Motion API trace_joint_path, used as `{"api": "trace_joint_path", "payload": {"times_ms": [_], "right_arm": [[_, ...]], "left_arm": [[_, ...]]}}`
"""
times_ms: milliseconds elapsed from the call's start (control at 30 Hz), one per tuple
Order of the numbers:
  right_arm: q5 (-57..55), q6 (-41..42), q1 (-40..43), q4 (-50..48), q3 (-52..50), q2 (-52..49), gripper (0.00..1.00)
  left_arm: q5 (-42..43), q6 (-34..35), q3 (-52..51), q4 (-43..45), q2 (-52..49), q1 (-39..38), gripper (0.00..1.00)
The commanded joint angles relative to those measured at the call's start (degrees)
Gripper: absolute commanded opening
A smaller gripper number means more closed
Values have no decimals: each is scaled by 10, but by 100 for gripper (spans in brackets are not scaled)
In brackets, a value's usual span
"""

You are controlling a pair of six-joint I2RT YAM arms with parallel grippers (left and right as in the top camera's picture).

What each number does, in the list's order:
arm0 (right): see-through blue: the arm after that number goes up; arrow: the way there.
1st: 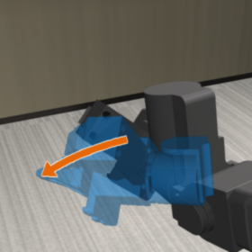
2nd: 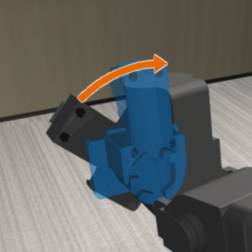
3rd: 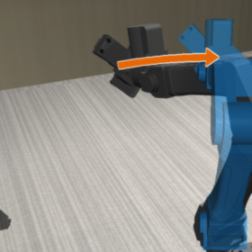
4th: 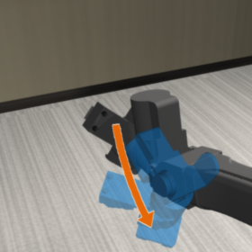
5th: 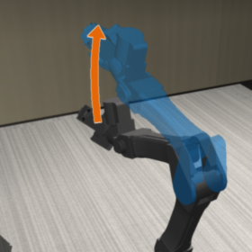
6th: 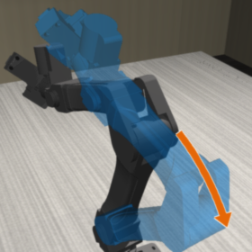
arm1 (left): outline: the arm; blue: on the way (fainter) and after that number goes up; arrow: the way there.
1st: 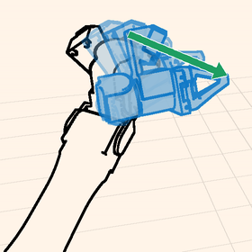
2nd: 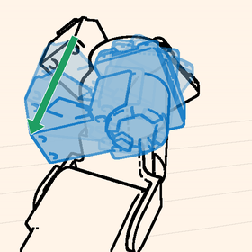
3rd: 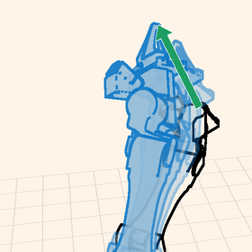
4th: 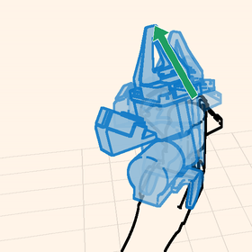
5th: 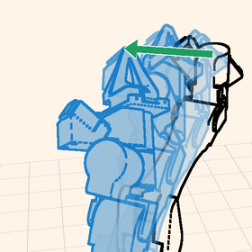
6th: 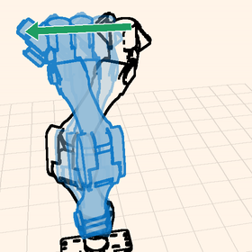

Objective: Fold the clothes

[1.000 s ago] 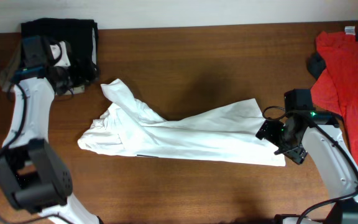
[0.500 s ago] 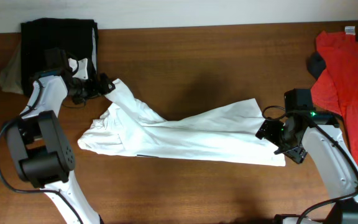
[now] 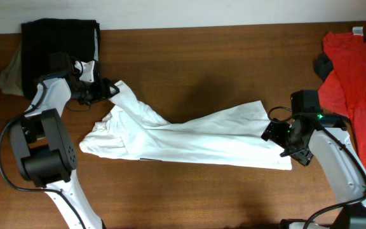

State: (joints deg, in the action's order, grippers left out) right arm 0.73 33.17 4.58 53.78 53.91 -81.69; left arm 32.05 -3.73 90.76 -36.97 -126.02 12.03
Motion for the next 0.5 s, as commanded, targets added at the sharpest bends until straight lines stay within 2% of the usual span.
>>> {"api": "trace_joint_path", "payload": {"times_ms": [0,67,167,200,233,267,300,467], "right_arm": [[1,0,3,0,9,3,99],[1,0,3,0,9,3,99],[1,0,3,0,9,3,99],[1,0,3,0,9,3,99],[1,0,3,-2,9,3,99],[2,0,3,-5,9,3,99],[1,0,3,-9,9,3,99],[2,0,3,-39,33,3,99]], "left_arm": [[12,-7,8,-1,-7,1,57],[10,-7,8,-1,-7,1,53],[-4,-7,8,-2,-7,1,42],[-3,-7,8,-3,-7,1,34],[-3,-7,8,-9,-7,1,16],[-3,-6,9,-12,-7,1,5],[-3,-2,10,-18,-6,1,0],[-1,7,24,-54,28,1,0]]}}
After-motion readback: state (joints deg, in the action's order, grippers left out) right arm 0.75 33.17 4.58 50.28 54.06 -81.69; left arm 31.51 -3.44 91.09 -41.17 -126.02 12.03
